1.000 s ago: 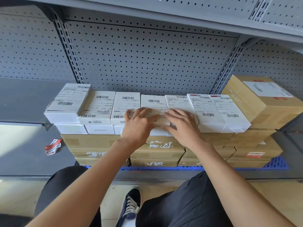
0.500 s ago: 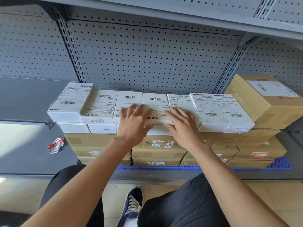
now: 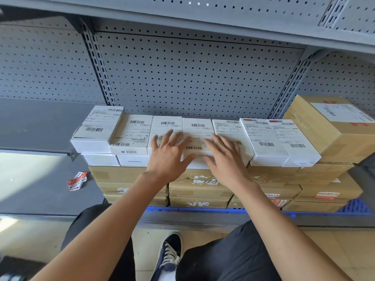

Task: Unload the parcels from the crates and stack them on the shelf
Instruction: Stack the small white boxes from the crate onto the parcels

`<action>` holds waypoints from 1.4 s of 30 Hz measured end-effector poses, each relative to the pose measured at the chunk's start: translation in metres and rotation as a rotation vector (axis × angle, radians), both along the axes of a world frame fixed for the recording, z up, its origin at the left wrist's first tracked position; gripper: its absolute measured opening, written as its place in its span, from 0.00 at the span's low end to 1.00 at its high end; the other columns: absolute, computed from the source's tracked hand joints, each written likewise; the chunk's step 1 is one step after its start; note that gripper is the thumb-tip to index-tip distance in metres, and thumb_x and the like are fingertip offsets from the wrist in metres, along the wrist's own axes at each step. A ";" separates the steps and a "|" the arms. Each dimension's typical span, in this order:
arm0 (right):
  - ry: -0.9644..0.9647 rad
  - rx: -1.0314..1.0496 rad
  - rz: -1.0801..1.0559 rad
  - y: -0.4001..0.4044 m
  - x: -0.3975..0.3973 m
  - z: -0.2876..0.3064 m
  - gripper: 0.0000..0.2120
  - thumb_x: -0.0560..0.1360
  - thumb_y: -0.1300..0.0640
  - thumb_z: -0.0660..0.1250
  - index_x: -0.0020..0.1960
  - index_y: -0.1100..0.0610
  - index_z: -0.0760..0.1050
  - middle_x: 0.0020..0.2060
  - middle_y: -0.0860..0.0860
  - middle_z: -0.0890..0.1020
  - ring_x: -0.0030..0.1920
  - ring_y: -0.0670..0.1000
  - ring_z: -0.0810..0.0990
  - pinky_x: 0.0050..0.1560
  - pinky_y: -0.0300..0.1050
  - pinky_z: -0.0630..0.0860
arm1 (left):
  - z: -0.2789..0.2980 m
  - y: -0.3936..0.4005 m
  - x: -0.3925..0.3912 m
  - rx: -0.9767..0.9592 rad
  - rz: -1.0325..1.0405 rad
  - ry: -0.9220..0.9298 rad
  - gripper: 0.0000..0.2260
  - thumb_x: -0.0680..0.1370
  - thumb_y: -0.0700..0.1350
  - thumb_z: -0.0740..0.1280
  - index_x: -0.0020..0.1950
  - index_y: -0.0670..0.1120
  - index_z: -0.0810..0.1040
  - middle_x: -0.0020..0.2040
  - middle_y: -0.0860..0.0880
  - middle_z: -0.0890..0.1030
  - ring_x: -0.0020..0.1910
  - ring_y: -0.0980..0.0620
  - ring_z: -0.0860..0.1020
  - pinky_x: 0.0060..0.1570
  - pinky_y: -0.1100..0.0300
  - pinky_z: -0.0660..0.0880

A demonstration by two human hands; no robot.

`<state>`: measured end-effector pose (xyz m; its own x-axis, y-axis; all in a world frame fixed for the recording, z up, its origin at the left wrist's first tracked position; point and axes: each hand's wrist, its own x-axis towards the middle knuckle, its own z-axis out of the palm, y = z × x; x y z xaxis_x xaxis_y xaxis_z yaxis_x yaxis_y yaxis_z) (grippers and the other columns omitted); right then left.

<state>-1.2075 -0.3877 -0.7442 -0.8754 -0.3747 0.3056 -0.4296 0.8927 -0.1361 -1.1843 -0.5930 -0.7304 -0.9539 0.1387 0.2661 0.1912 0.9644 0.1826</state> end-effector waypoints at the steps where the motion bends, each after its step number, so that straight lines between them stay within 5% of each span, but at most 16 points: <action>1: 0.012 -0.003 0.010 -0.005 0.000 0.001 0.27 0.82 0.46 0.60 0.79 0.50 0.62 0.79 0.52 0.61 0.80 0.53 0.56 0.78 0.62 0.51 | 0.003 -0.004 0.002 0.012 0.016 0.010 0.27 0.82 0.65 0.57 0.79 0.56 0.65 0.79 0.51 0.64 0.81 0.47 0.54 0.77 0.37 0.49; 8: 0.041 -0.056 0.123 -0.063 0.002 0.014 0.26 0.81 0.48 0.65 0.77 0.51 0.66 0.77 0.54 0.67 0.77 0.56 0.62 0.76 0.66 0.56 | 0.021 -0.066 0.013 -0.030 0.222 0.106 0.25 0.83 0.63 0.56 0.77 0.54 0.68 0.78 0.49 0.66 0.81 0.45 0.53 0.75 0.34 0.49; 14: 0.021 -0.023 0.211 -0.116 0.003 0.019 0.26 0.82 0.46 0.62 0.79 0.50 0.63 0.78 0.55 0.63 0.78 0.56 0.59 0.76 0.65 0.55 | 0.018 -0.120 0.022 -0.075 0.429 -0.033 0.29 0.81 0.66 0.52 0.79 0.54 0.63 0.81 0.47 0.58 0.81 0.40 0.47 0.74 0.30 0.42; 17: 0.004 0.023 0.219 -0.131 0.004 0.017 0.25 0.82 0.47 0.61 0.78 0.49 0.64 0.78 0.53 0.64 0.78 0.56 0.60 0.76 0.64 0.56 | 0.014 -0.131 0.026 -0.045 0.440 -0.080 0.28 0.81 0.68 0.51 0.75 0.55 0.69 0.79 0.47 0.60 0.80 0.41 0.51 0.75 0.30 0.46; 26: 0.061 0.005 0.192 -0.132 0.007 0.009 0.25 0.78 0.63 0.69 0.73 0.51 0.71 0.72 0.53 0.73 0.74 0.56 0.68 0.73 0.65 0.64 | 0.011 -0.130 0.029 -0.044 0.404 -0.045 0.25 0.82 0.66 0.53 0.70 0.54 0.74 0.77 0.47 0.62 0.79 0.41 0.54 0.74 0.30 0.46; 35: -0.003 0.010 0.196 -0.134 0.010 0.016 0.24 0.81 0.53 0.63 0.77 0.50 0.66 0.76 0.52 0.67 0.77 0.54 0.61 0.76 0.63 0.57 | 0.014 -0.132 0.032 -0.016 0.360 -0.066 0.25 0.82 0.65 0.54 0.73 0.54 0.71 0.80 0.48 0.60 0.81 0.44 0.51 0.75 0.30 0.46; 42: 0.015 -0.006 0.299 -0.167 0.021 0.038 0.22 0.81 0.52 0.63 0.74 0.52 0.70 0.71 0.51 0.75 0.71 0.54 0.69 0.71 0.59 0.64 | 0.025 -0.136 0.065 -0.066 0.419 -0.048 0.25 0.83 0.63 0.54 0.78 0.55 0.65 0.80 0.50 0.61 0.81 0.45 0.51 0.76 0.35 0.48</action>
<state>-1.1869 -0.5542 -0.7062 -0.7218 -0.6134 0.3206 -0.6753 0.7256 -0.1323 -1.1195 -0.7290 -0.7054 -0.9426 -0.2481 0.2236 -0.2267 0.9669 0.1172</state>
